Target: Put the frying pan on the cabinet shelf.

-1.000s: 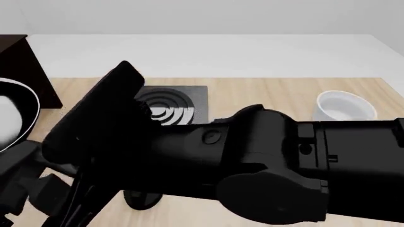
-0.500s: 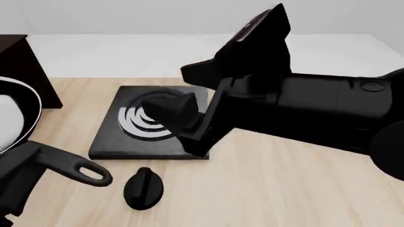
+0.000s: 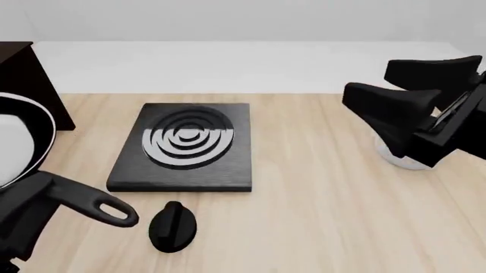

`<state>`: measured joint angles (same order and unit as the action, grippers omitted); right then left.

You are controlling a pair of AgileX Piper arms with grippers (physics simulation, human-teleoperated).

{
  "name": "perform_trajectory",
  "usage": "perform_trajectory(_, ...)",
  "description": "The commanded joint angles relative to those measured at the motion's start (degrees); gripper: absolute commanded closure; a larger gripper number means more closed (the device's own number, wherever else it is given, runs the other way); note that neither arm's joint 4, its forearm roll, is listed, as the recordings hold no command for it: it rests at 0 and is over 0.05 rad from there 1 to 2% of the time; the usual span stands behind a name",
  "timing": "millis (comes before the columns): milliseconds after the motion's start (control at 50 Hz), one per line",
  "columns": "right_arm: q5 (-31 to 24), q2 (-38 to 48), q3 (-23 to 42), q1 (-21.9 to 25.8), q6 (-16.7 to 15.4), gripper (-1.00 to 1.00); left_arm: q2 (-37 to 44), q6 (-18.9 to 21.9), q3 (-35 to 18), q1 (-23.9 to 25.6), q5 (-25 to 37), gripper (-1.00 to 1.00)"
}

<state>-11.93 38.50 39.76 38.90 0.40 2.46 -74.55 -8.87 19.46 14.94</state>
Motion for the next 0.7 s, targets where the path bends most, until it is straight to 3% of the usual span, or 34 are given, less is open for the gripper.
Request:
perform_trajectory(20, -4.9, -11.9, -4.9, -8.7, 1.7, -1.00, 1.5, 2.1, -2.3, -0.6, -1.7, 1.00)
perform_trajectory(240, -7.9, -14.9, -3.3, -11.8, 1.8, -1.00, 8.5, 2.1, -4.1, -3.5, -8.3, 1.00)
perform_trajectory(320, -8.9, -15.7, -3.1, -12.6, 1.8, -1.00, 14.2, 4.7, -6.6, -4.7, -11.6, 1.00)
perform_trajectory(440, -8.5, -16.1, -4.5, -12.3, 2.2, -1.00, 21.7, 3.8, -8.1, -6.2, -18.1, 1.00)
perform_trajectory(700, -7.7, -15.3, -4.9, -11.5, 2.5, -1.00, 33.8, 2.6, -15.7, -9.6, -24.7, 1.00)
